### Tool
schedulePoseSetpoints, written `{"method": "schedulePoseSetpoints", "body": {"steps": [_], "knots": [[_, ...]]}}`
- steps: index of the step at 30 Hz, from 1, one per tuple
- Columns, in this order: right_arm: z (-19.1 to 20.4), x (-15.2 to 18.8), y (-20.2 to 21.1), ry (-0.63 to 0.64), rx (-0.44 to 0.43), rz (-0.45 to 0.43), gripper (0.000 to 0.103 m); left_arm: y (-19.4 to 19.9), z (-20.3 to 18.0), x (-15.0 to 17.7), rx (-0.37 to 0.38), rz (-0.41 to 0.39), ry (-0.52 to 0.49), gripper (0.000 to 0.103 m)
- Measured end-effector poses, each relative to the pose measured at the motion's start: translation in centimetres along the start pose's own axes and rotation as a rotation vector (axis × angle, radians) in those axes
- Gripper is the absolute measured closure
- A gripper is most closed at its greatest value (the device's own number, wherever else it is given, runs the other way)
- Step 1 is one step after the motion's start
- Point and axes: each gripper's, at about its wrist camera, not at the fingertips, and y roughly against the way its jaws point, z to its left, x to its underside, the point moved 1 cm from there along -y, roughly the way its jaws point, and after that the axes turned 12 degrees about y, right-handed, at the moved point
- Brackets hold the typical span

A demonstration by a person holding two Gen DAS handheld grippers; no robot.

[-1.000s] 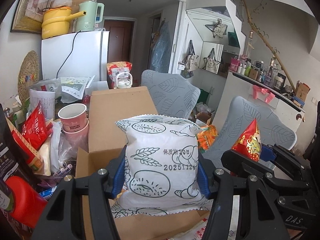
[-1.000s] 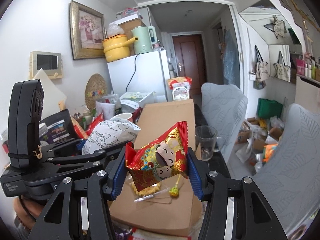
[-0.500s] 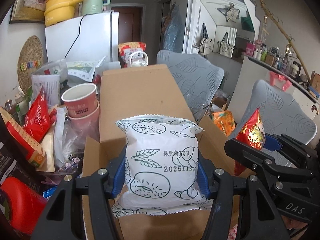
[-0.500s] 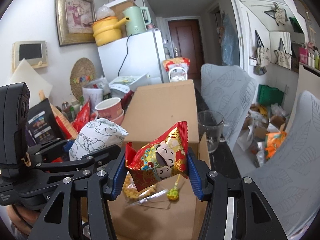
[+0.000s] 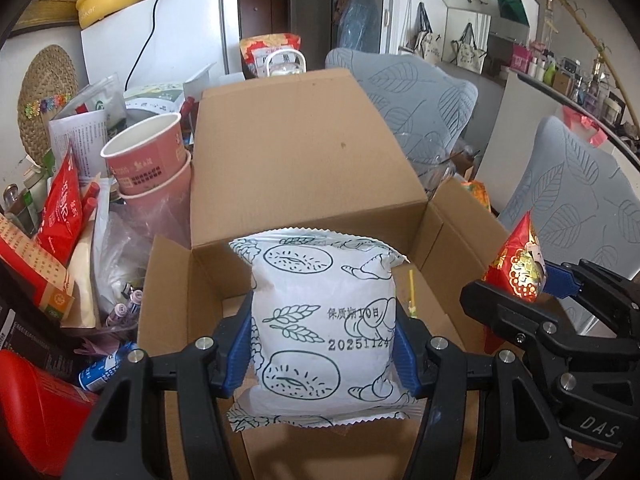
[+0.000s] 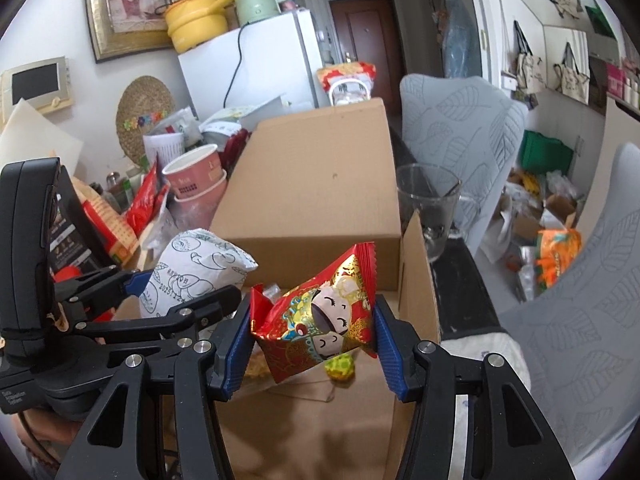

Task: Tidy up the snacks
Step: 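Lower the white pouch and red packet into the box, opening both tools, then withdraw both open tools from the box back over the table snacks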

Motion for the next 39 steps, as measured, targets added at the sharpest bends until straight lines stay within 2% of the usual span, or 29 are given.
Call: {"method": "schedulePoseSetpoints", "body": {"steps": [8,14,18,21,23,33,39], "knots": [[-0.2,0.8,-2.1,-0.008,0.017,0.074,0.047,-2.7,0.2,0.9,-0.054,0.075,-0.006,0.044],[-0.2,0.9,-2.5,0.009,0.039,0.093,0.046,-4.2,0.5,1.2,-0.057,0.142,0.009,0.044],[-0.4,0.9,-2.7,0.004,0.044,0.105,0.040,-5.0,0.8,1.3,-0.066,0.193,0.028,0.043],[-0.4,0.8,-2.6,0.004,0.052,0.101,0.034,-4.5,0.6,1.2,-0.106,0.149,0.010,0.040],[-0.5,0.8,-2.5,0.003,0.053,0.101,0.034,-4.0,0.6,1.1,-0.118,0.130,0.005,0.029],[0.1,0.5,-0.4,0.000,0.045,0.051,0.034,-1.3,0.6,0.6,-0.113,0.076,0.019,0.028],[0.6,0.1,2.5,0.010,0.063,-0.006,0.034,2.1,0.2,0.5,-0.115,0.003,0.025,0.028]]}}
